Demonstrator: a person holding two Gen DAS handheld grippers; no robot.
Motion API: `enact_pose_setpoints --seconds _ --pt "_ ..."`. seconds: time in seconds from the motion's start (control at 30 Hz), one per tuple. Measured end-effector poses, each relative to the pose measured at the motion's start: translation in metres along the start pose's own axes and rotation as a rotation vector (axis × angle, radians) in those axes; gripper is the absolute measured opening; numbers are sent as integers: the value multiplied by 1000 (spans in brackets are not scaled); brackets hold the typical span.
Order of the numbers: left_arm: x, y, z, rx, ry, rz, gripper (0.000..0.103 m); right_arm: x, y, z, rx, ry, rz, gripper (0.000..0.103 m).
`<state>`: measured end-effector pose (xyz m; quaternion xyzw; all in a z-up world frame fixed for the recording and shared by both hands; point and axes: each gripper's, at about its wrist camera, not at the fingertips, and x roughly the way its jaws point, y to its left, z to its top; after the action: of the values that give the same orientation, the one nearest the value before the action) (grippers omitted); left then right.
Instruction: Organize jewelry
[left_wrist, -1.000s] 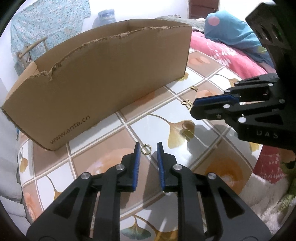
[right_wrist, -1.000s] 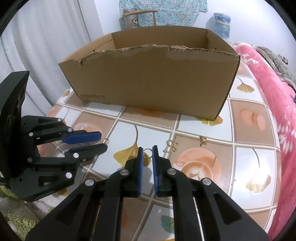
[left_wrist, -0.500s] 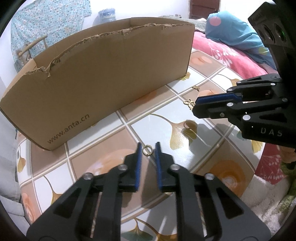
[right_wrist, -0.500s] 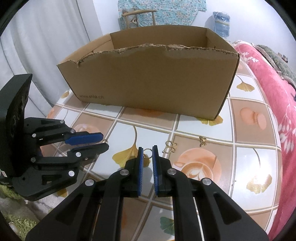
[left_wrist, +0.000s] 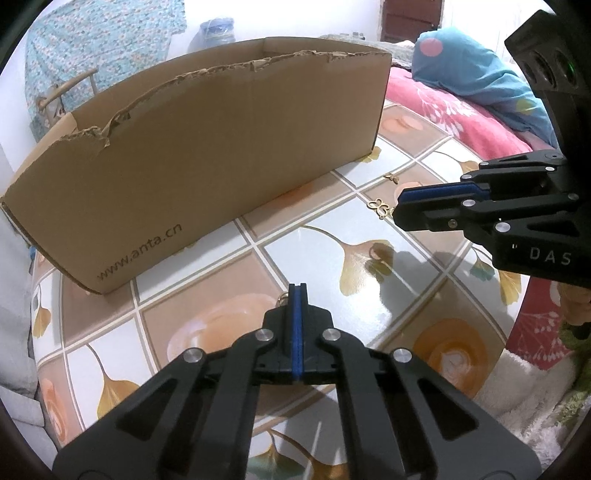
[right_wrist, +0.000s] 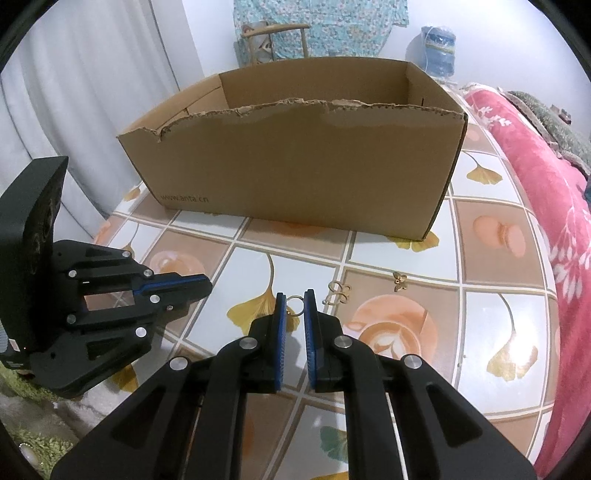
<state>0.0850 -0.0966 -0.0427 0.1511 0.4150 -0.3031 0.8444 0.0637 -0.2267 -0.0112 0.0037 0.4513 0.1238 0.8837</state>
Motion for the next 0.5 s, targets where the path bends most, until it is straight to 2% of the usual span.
enact_pose_setpoints --seconds 0.3,0.5 --pt "-1 -4 -1 17 19 1 0 3 0 -1 0 5 6 10" --pt "-2 -1 0 5 21 14 6 9 -1 1 -1 15 15 10"
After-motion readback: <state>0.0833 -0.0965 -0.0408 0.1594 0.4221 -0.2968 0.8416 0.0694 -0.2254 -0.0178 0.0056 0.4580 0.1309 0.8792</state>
